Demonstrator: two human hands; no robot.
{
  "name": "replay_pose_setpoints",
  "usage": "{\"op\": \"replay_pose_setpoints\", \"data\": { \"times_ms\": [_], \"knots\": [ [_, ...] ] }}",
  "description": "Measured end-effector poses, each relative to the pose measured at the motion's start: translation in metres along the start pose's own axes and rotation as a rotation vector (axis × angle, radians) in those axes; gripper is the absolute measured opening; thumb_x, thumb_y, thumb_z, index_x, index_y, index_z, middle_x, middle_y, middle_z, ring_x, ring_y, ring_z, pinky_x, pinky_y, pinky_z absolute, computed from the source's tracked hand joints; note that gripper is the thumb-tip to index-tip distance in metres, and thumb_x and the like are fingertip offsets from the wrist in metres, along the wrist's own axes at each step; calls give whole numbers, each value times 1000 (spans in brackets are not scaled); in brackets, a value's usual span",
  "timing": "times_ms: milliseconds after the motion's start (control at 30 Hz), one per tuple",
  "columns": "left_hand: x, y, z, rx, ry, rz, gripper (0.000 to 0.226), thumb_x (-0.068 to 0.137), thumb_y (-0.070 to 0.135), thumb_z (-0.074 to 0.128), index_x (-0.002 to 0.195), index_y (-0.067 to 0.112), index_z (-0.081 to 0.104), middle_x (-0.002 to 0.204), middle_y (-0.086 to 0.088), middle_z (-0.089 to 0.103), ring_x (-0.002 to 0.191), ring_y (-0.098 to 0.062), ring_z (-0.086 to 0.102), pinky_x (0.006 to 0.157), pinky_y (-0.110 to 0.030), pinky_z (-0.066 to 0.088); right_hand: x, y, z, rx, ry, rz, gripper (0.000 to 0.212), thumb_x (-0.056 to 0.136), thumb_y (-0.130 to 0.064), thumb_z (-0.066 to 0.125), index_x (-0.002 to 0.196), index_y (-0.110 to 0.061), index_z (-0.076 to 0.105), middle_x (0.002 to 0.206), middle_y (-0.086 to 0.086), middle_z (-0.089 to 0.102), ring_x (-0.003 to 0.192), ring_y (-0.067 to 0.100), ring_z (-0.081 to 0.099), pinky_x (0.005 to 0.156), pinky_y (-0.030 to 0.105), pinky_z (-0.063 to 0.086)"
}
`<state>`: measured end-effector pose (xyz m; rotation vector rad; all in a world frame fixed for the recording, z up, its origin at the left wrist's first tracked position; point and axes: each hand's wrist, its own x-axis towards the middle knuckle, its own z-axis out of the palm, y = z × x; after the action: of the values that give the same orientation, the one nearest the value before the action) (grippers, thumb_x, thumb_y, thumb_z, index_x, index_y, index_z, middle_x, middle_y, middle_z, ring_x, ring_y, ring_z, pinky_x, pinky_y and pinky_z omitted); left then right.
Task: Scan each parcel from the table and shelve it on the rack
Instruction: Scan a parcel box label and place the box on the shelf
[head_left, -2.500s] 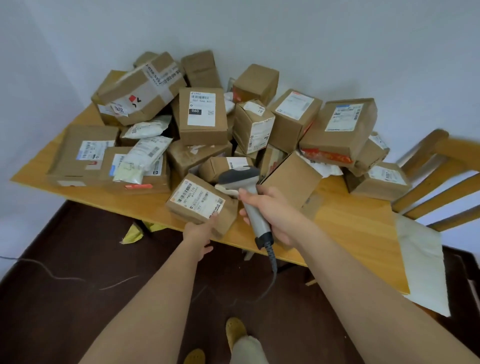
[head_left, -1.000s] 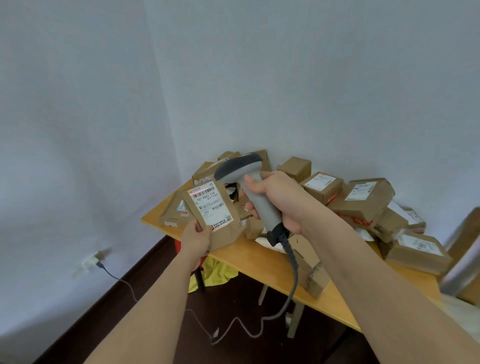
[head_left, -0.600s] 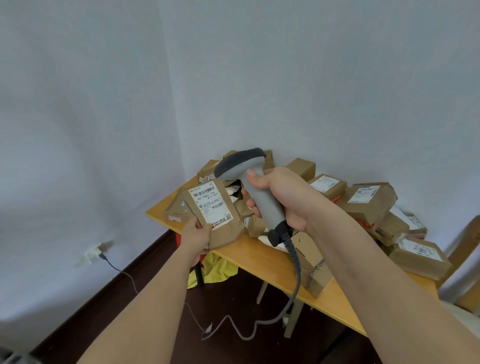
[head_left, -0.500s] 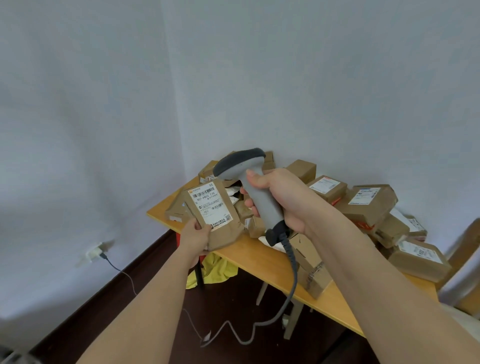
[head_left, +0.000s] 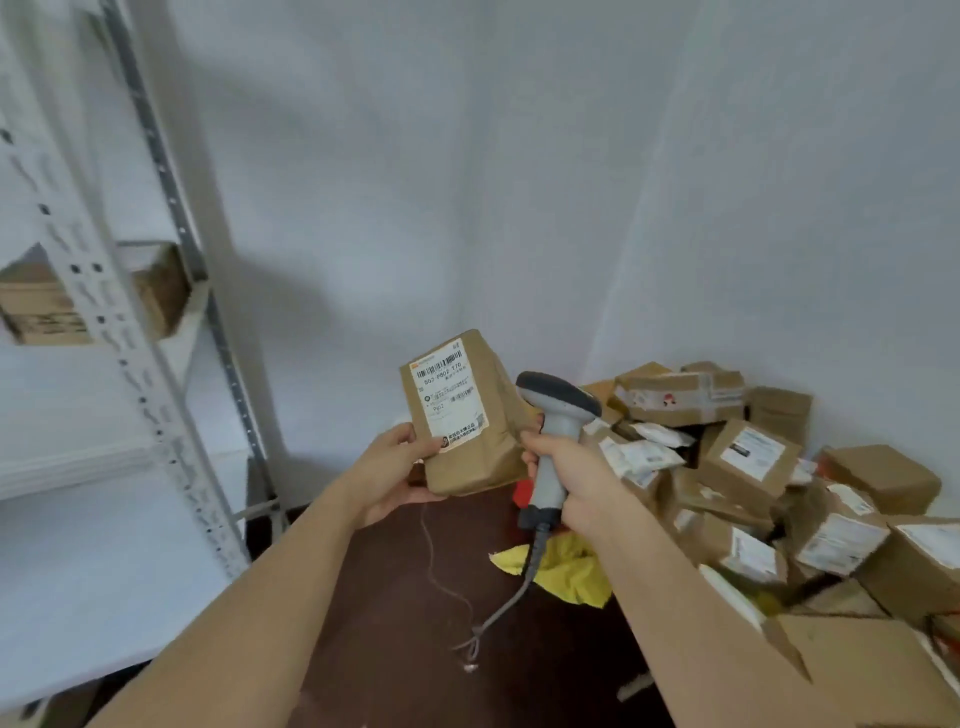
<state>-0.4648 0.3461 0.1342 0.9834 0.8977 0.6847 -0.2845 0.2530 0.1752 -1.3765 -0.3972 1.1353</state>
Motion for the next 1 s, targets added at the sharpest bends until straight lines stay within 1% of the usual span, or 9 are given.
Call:
{"op": "replay_pose_setpoints", "data": {
  "times_ms": [67, 233, 300, 467, 533, 700, 800, 900, 1000],
  "knots": [
    [-25, 8, -32, -73, 99, 10, 28, 95, 6, 58, 122, 3, 51, 118, -9, 68, 106, -29, 65, 74, -48, 59, 2, 11, 32, -53, -103, -8, 30, 84, 2, 72, 113, 3, 62, 82, 9, 64, 56, 8, 60, 50, 19, 50],
    [-105, 15, -118, -237, 320, 124, 18, 90, 6, 63, 95, 11, 46, 114, -12, 70, 104, -31, 66, 79, -55, 57, -16, 46, 123, -215, -397, -57, 40, 81, -3, 77, 119, -7, 63, 99, 11, 71, 78, 14, 66, 67, 27, 52],
    [-136, 13, -153, -295, 400, 181, 20, 89, 8, 64, 100, 13, 47, 118, -13, 68, 111, -33, 62, 82, -58, 56, -31, 66, 165, -243, -474, -57, 39, 81, -4, 77, 117, -9, 63, 103, 11, 72, 83, 16, 68, 72, 29, 53],
    [-191, 17, -241, -395, 571, 248, 25, 88, 10, 64, 109, 15, 51, 117, -10, 67, 114, -31, 59, 77, -50, 58, -74, 106, 261, -285, -598, -6, 31, 85, -3, 72, 112, -10, 60, 86, 8, 69, 75, 15, 65, 72, 30, 54],
    [-201, 23, -278, -367, 637, 250, 20, 91, 12, 64, 106, 14, 51, 118, -11, 67, 110, -31, 62, 76, -48, 58, -81, 118, 298, -303, -633, -4, 29, 87, -5, 71, 113, -12, 59, 88, 7, 68, 74, 12, 67, 74, 27, 55],
    [-200, 47, -367, -222, 808, 238, 21, 94, 23, 64, 105, 12, 50, 117, -15, 62, 97, -32, 66, 74, -51, 59, -85, 145, 391, -270, -601, 13, 27, 89, -1, 67, 110, -14, 57, 95, 6, 68, 79, 12, 72, 78, 25, 56],
    [-183, 67, -408, -132, 901, 201, 21, 94, 29, 63, 102, 15, 50, 114, -12, 62, 95, -30, 66, 63, -46, 61, -81, 157, 429, -291, -536, -14, 30, 88, -3, 69, 115, -13, 59, 103, 5, 70, 85, 15, 73, 80, 26, 58],
    [-156, 87, -428, -69, 925, 188, 21, 95, 29, 62, 100, 13, 49, 105, -8, 60, 91, -27, 63, 53, -41, 60, -70, 157, 448, -311, -480, -44, 24, 88, -4, 70, 106, -17, 61, 101, 4, 71, 90, 19, 72, 85, 30, 58],
    [-123, 101, -438, -1, 943, 180, 21, 95, 28, 61, 100, 12, 49, 95, -4, 58, 83, -22, 61, 59, -43, 60, -54, 153, 462, -307, -450, -47, 22, 87, -5, 71, 97, -21, 60, 100, 3, 70, 93, 22, 71, 88, 36, 57]
  ]
}}
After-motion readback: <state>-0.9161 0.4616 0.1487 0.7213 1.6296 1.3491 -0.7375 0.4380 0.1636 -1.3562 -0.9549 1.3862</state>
